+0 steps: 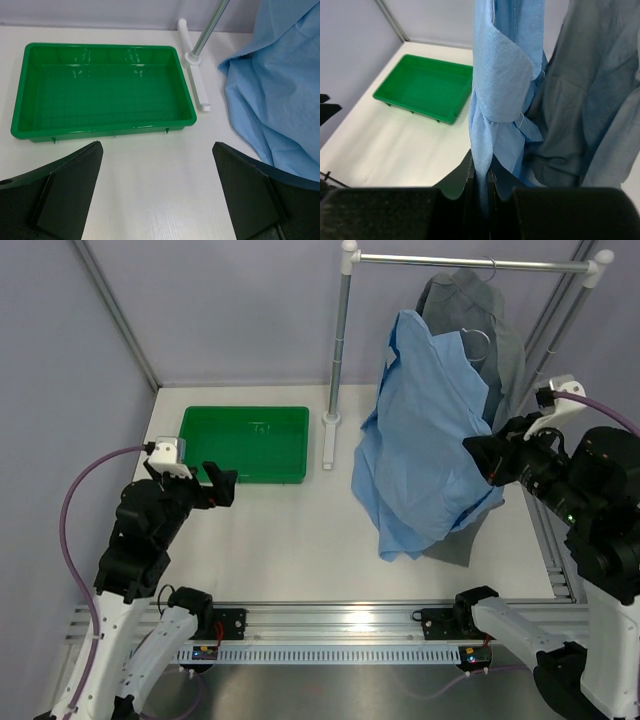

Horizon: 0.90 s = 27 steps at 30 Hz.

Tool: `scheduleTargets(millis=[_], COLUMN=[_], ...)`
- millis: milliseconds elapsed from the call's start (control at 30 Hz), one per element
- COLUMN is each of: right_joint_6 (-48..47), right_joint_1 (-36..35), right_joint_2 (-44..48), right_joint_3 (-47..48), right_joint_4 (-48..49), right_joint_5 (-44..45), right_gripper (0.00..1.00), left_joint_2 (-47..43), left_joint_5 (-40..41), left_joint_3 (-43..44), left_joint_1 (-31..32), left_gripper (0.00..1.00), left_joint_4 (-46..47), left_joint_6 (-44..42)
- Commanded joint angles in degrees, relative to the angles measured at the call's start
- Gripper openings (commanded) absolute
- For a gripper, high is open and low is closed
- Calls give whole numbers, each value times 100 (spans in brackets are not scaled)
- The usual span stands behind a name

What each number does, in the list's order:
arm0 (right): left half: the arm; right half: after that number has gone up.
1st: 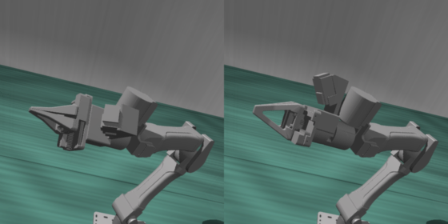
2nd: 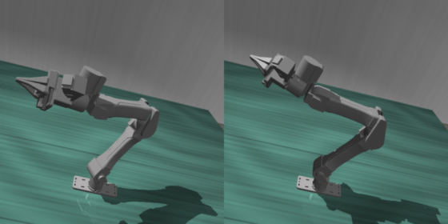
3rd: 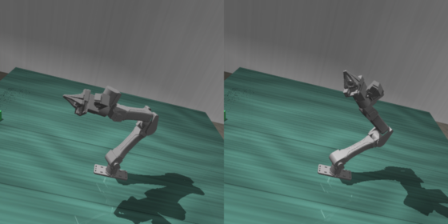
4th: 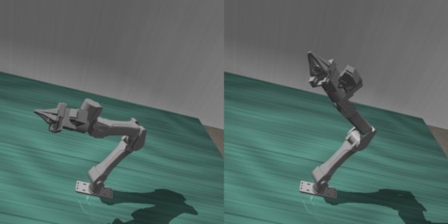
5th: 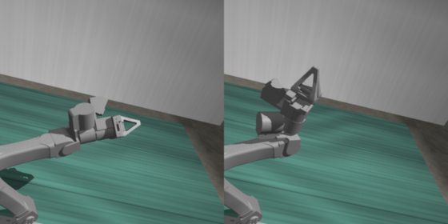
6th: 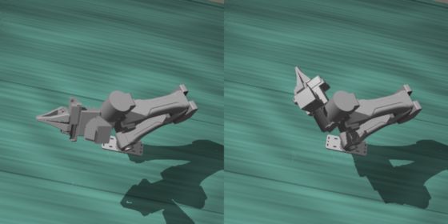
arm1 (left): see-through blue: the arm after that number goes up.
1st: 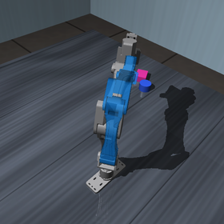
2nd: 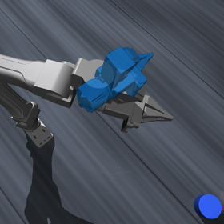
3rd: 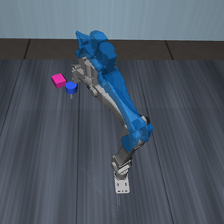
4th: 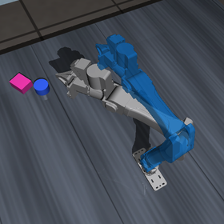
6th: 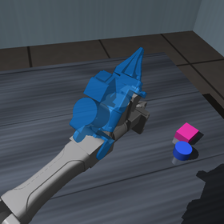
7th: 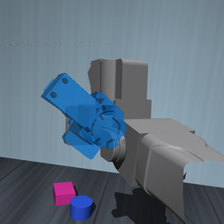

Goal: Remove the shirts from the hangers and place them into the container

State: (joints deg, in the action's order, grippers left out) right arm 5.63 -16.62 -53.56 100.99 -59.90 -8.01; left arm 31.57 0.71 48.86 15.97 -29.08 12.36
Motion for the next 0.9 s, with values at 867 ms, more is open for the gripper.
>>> scheduleTargets(millis=[867], right_joint_6=[562], right_joint_1=[-60], right_joint_2=[882], right_joint_3=[-2854], right_joint_4=[1867], right_joint_5=[-2372], right_gripper=[0], left_joint_2=[859], left_joint_5=[-1802], left_joint_3=[1345], left_joint_1=[99], left_gripper=[99], left_joint_4=[86], left_joint_6=[548])
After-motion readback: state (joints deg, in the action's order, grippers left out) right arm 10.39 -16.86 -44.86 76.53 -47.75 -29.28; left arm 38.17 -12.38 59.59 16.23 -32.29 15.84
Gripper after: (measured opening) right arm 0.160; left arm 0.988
